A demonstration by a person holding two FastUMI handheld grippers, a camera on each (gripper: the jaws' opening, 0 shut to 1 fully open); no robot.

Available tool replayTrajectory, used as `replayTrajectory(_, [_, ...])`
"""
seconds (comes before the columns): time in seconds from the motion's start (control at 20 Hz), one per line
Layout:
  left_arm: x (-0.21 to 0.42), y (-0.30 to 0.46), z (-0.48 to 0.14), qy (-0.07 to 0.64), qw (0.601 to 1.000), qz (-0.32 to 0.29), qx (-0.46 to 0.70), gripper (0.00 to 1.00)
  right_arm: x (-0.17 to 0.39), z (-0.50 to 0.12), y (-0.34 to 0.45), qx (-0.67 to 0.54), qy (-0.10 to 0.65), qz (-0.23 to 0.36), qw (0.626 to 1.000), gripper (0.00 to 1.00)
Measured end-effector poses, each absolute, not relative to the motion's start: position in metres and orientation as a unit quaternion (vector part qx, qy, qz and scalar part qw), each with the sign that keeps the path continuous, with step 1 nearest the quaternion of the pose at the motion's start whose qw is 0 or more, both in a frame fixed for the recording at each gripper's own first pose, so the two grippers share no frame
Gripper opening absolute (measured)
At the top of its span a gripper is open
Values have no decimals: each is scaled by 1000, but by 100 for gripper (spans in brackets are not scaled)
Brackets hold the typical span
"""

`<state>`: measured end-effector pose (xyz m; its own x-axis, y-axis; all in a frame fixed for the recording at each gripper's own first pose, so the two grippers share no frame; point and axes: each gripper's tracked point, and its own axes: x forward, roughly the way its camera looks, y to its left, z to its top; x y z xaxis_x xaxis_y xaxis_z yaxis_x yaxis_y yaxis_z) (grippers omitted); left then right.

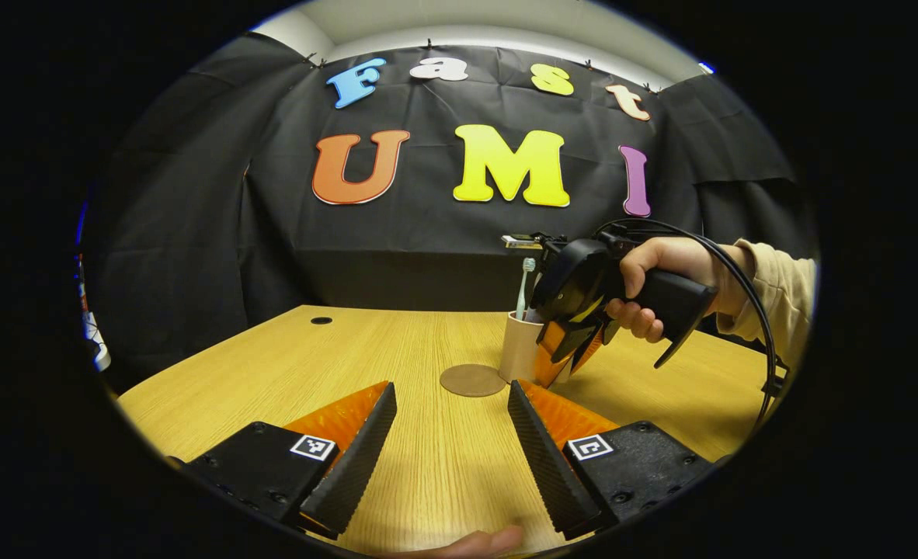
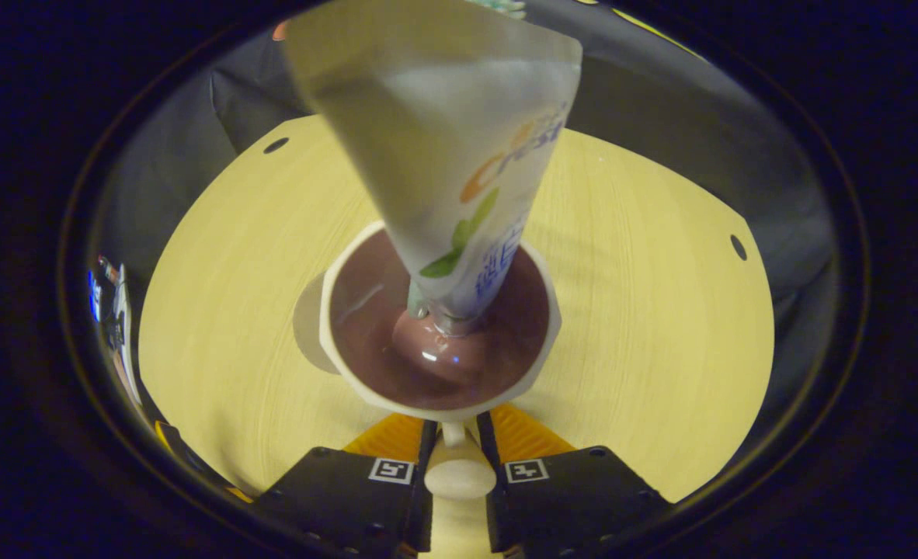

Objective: Put the toothbrush and toothpaste on the desktop into the cup, then pick up the cup and place it on the coaster on the desktop.

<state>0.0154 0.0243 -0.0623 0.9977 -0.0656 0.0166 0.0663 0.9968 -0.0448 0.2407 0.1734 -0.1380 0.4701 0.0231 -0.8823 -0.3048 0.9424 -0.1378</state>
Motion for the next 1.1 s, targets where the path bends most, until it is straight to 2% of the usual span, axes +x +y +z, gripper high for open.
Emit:
replayTrajectory(0.3, [13, 24, -58, -15, 999, -36, -17, 93, 242, -128, 176, -150, 480, 115, 857, 21])
replayTrajectory(0.5, [12, 21, -58, -17, 999, -40, -19, 93, 247, -114, 187, -160, 444, 138, 871, 20])
replayTrajectory(0.85, [9, 20, -57, -23, 999, -42, -16, 93, 247, -139, 231, -173, 459, 176, 854, 20])
replayTrajectory(1.1, [8, 23, -55, -28, 999, -37, -6, 93, 240, -155, 237, -170, 477, 165, 846, 22])
